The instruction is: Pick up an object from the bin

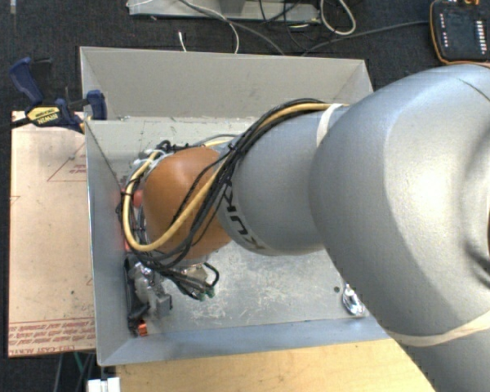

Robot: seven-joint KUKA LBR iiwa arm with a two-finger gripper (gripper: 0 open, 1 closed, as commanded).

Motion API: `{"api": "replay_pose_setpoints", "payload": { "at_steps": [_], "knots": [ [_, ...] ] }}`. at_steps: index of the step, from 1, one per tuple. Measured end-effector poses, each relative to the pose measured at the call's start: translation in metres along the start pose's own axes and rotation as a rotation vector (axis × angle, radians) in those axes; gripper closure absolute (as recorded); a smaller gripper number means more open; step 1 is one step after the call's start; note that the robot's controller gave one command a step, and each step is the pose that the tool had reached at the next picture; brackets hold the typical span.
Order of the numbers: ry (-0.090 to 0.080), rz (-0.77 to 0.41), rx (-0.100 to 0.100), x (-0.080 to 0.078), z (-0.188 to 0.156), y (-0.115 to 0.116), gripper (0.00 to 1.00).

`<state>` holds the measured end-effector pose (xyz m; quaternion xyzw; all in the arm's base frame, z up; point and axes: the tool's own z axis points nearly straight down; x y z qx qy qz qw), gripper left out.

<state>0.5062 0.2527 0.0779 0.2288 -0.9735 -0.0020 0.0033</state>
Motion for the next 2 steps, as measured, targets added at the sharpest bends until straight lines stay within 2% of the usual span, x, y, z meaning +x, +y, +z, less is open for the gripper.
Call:
{"api": "replay_pose_setpoints", "payload": {
  "at_steps": [1,2],
  "knots": [
    [0.012,0.001,-0.001,0.004,-0.017,0.000,1.00],
    [0.001,0.001,-0.001,0.001,-0.052,0.001,1.00]
  ]
}}
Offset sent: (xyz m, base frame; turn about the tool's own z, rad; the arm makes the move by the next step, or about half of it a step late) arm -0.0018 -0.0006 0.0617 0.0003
